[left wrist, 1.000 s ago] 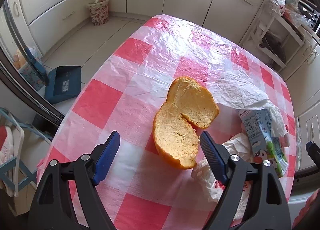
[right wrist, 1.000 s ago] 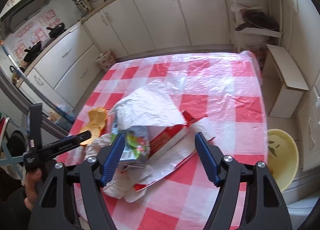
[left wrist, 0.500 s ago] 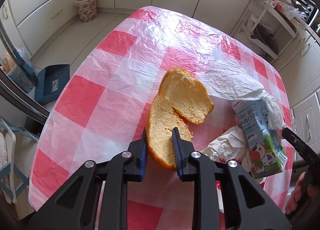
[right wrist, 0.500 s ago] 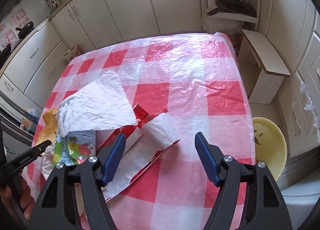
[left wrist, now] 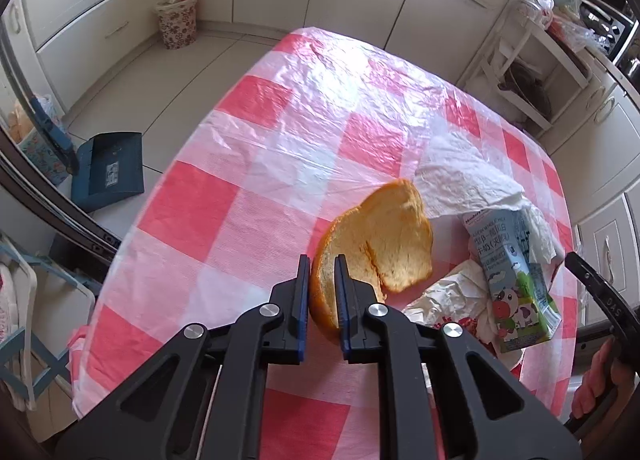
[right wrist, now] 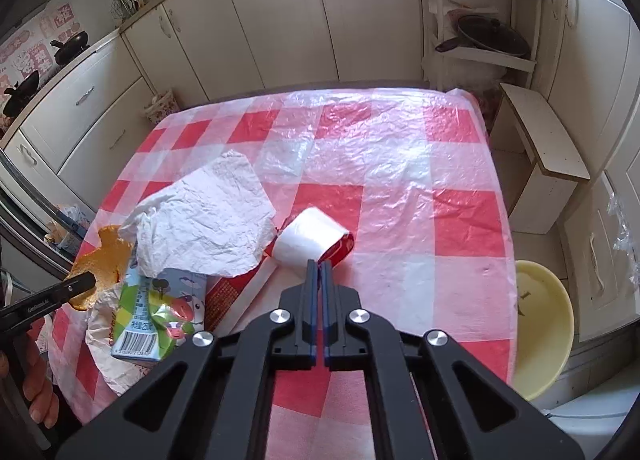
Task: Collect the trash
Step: 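Grasp an orange peel half with the left gripper while the right grasps the red-white wrapper, then drop the wrapper into the yellow bucket with the right gripper while the left drops the peel, then move both grippers back over the table, then grasp the white red-printed plastic bag with the left gripper while the right grasps a tissue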
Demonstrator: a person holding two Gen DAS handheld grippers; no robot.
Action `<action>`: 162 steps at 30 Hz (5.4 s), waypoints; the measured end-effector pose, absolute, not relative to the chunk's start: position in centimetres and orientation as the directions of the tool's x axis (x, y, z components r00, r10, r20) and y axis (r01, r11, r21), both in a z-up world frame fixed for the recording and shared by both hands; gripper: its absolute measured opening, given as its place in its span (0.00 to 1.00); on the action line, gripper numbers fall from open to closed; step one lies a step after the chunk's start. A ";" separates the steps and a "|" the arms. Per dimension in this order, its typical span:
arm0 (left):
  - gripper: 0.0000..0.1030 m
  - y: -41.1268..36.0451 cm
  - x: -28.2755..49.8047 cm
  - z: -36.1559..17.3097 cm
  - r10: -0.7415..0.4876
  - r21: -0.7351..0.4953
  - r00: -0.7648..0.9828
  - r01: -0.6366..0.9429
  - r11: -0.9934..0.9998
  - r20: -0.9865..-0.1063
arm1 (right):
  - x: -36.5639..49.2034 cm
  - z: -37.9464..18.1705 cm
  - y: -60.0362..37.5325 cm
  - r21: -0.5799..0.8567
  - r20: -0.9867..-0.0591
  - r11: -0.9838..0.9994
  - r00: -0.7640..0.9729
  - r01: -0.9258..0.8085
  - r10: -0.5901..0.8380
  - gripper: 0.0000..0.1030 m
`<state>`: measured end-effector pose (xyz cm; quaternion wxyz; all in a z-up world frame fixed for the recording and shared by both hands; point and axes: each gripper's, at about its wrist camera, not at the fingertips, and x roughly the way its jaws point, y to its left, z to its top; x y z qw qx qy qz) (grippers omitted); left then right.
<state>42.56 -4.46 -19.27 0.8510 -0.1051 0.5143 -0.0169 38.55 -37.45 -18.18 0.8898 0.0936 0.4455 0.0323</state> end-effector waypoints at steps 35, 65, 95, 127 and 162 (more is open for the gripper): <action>0.09 -2.0 42.3 -18.4 -0.140 -0.220 0.507 -0.101 0.970 -0.850 | 37.9 -16.1 -38.2 0.202 -0.723 0.979 0.675 -0.002 0.150 0.02; 0.10 -9.5 38.3 -9.9 -0.281 -0.297 0.711 0.107 0.949 -0.644 | 30.2 -11.7 -54.9 0.259 -0.565 0.896 0.809 0.361 -0.163 0.02; 0.10 -46.8 39.0 -21.3 -0.365 -0.204 0.359 0.414 0.887 -0.859 | 29.9 -13.9 -64.9 0.423 -0.664 0.757 0.739 0.497 -0.114 0.56; 0.47 -10.3 31.9 -16.1 -0.155 -0.268 0.524 -0.148 0.952 -0.838 | 33.4 -13.5 -50.3 0.410 -0.679 0.904 0.703 0.120 0.214 0.59; 0.15 -4.0 40.2 -18.3 -0.136 -0.168 0.450 -0.033 0.985 -0.883 | 38.3 -18.7 -33.6 0.280 -0.794 0.943 0.510 -0.178 0.332 0.61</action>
